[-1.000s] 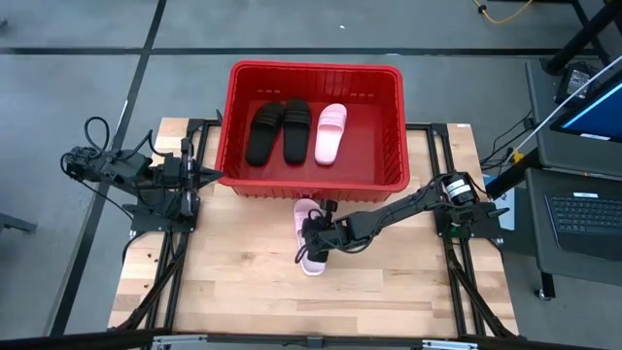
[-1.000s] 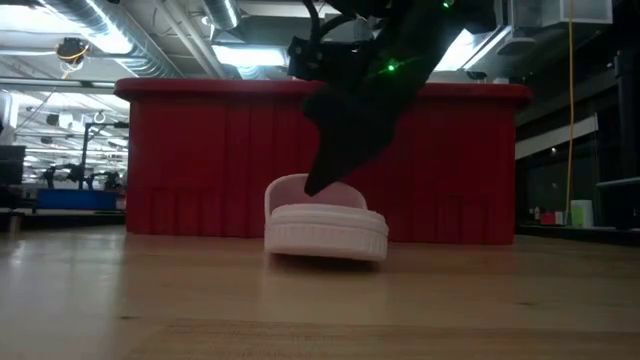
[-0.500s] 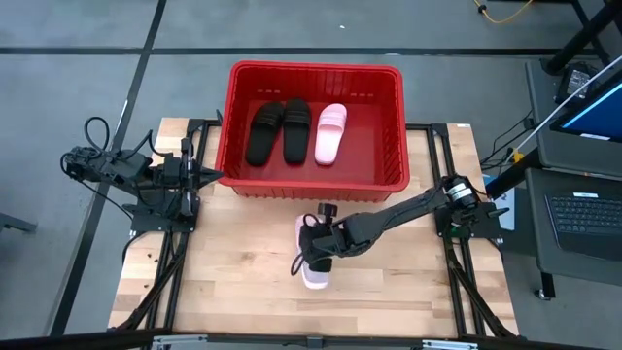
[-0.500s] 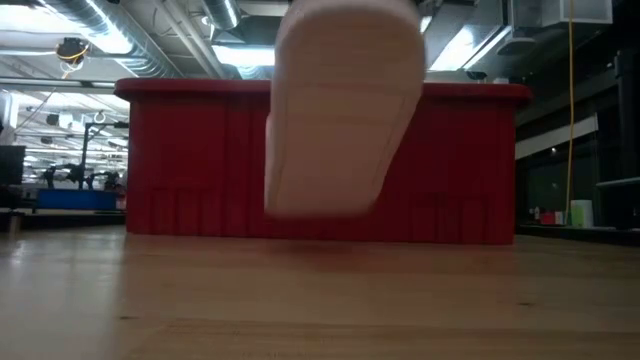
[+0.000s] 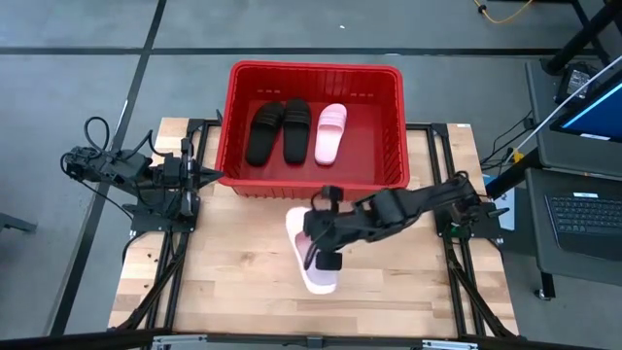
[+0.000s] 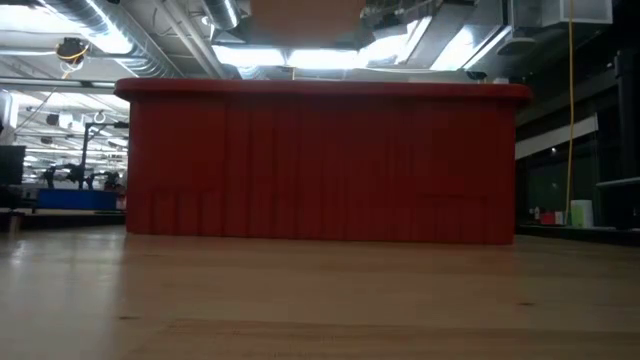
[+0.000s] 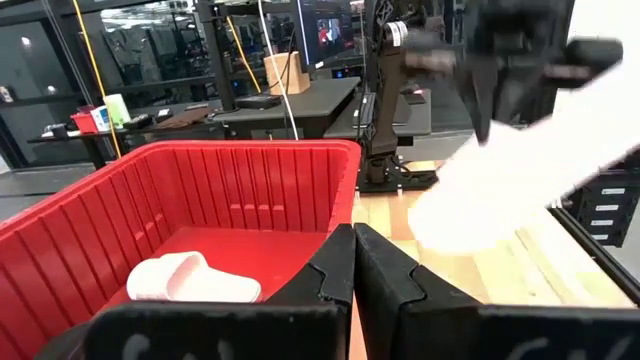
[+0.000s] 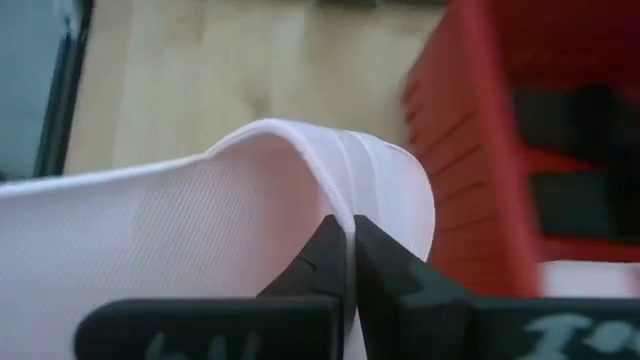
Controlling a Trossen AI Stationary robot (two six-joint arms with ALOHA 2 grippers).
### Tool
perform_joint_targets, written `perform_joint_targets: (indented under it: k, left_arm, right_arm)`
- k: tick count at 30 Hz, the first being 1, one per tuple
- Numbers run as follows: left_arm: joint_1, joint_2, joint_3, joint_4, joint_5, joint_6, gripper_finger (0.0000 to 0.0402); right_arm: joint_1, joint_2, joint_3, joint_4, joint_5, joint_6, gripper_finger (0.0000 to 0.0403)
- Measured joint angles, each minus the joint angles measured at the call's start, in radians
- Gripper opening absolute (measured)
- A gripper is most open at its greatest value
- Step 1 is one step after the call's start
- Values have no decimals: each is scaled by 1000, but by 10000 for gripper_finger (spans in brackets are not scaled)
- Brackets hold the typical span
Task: Pick and place slides into bin
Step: Put the pink slipper into the red bin
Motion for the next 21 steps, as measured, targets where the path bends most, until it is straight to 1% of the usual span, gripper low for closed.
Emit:
perform_joint_targets:
  k: [2,4,9,18,21]
  left_arm:
    - [0,0,0,0,0,0,2]
    - [0,0,0,0,0,0,2]
    - [0,0,0,0,0,0,2]
    - [0,0,0,0,0,0,2]
    - [0,0,0,0,0,9,2]
  right_arm:
    - [2,-5,47,-27,61,-13,12]
    - [3,-39,23,-23,117,-37,12]
    - [-7,-54,33,-109,218,-42,12]
    - [-67,-54,33,-157,230,-53,12]
    - [-96,-54,33,-220,232,-52,12]
